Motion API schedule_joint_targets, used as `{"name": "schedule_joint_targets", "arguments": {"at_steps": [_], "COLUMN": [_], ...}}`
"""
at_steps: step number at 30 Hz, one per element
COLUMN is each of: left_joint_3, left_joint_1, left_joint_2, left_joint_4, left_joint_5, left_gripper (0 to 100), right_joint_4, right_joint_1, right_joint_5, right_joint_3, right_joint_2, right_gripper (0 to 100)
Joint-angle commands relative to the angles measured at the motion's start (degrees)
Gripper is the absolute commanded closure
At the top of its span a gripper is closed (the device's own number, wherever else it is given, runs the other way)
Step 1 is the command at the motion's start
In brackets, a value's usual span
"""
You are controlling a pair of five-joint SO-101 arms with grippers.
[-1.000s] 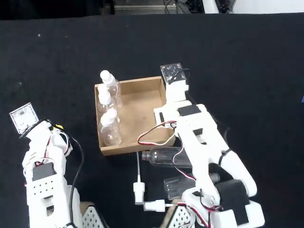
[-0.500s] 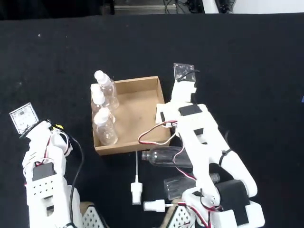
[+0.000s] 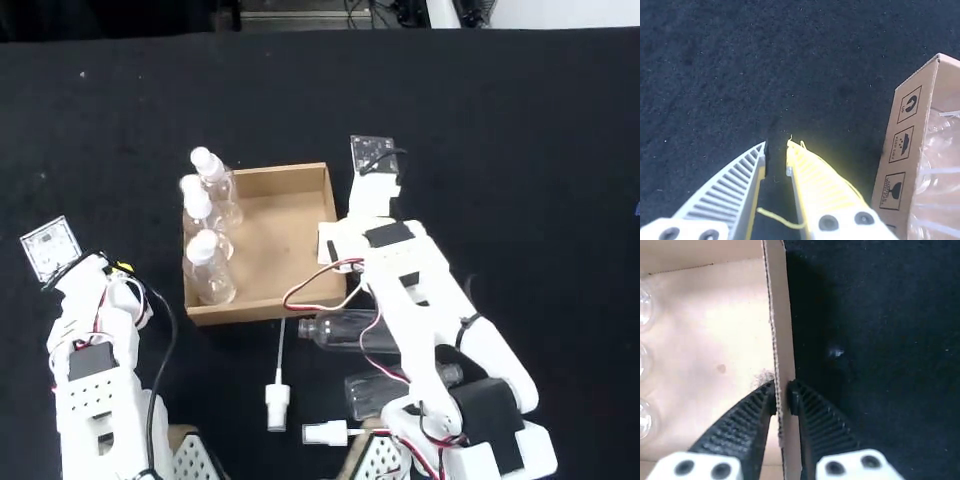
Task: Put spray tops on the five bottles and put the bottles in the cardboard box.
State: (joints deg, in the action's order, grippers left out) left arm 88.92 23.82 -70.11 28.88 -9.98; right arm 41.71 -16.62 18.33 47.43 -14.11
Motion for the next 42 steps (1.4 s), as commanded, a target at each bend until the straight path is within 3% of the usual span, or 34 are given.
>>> {"name": "schedule_joint_targets", "arguments": {"at_steps": [1, 4, 10, 14, 18, 21, 26, 31, 36, 42], "left_joint_3": [-2.59, -2.59, -2.59, -2.59, -2.51, -2.51, -2.51, -2.51, -2.24, -2.07], "left_joint_1": [-0.22, -0.22, -0.22, -0.22, -0.22, -0.22, -0.22, -0.22, -0.13, -0.13], "left_joint_2": [0.26, 0.26, 0.26, 0.26, 0.26, 0.26, 0.26, 0.26, 0.26, 0.26], "left_joint_4": [0.0, 0.0, 0.09, 0.18, 0.18, 0.18, 0.18, 0.18, 0.09, 0.0], "left_joint_5": [-0.09, -0.09, -0.09, -0.09, -0.09, -0.09, -0.09, -0.09, -0.09, -0.09], "left_gripper": [94, 94, 94, 94, 94, 94, 94, 94, 94, 94], "right_joint_4": [-0.62, -0.62, 6.77, 15.3, 24.97, 35.6, 51.52, 54.51, 47.03, 35.25], "right_joint_1": [-1.49, -1.58, -4.57, -4.13, 0.09, 2.02, 4.75, 6.59, 3.87, -0.53], "right_joint_5": [0.35, 0.0, -5.36, -12.75, -26.2, -42.64, -67.16, -79.91, -82.02, -77.45], "right_joint_3": [-0.92, -1.1, -4.88, -9.54, -13.41, -14.2, -11.21, -7.34, 1.36, 12.0], "right_joint_2": [-0.66, -0.84, -4.97, -13.05, -20.7, -22.81, -22.9, -23.08, -22.99, -23.25], "right_gripper": [98.6, 94.9, 71.4, 69.7, 76.9, 82.2, 74.5, 69.5, 69.5, 69.5]}}
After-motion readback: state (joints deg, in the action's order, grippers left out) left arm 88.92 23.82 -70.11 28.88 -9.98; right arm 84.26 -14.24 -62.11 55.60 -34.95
